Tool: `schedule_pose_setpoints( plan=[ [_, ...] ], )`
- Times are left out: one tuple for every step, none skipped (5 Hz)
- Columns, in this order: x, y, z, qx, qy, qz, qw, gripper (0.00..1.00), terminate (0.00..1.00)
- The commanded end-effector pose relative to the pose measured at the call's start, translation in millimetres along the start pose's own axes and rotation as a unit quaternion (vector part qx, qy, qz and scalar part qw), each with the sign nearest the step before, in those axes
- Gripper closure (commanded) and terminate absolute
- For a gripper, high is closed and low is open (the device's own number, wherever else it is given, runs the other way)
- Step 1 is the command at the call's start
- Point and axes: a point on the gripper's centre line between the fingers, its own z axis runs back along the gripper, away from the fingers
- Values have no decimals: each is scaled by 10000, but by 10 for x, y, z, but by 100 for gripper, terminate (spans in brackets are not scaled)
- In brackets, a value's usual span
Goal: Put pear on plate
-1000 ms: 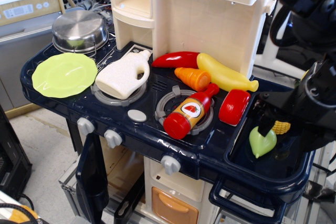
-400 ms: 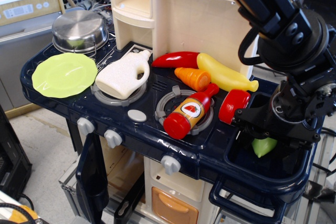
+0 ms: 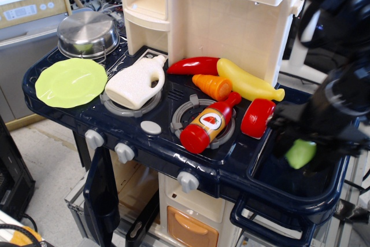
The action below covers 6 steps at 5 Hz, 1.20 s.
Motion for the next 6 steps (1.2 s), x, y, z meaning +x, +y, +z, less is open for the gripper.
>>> schedule_pose_setpoints(
  plan=[
    [151, 783, 964, 530, -185, 277, 9980, 100, 0],
    [296, 1187, 915, 1086, -332, -202, 9933, 100, 0],
    [480, 1615, 644, 494, -362, -447, 9971, 100, 0],
    [669, 2012, 298, 223, -293, -488, 9981, 100, 0],
    [821, 2422, -34, 183, -519, -306, 9980, 100, 0],
    [904, 2895, -199, 273, -623, -135, 9976, 100, 100]
  ],
)
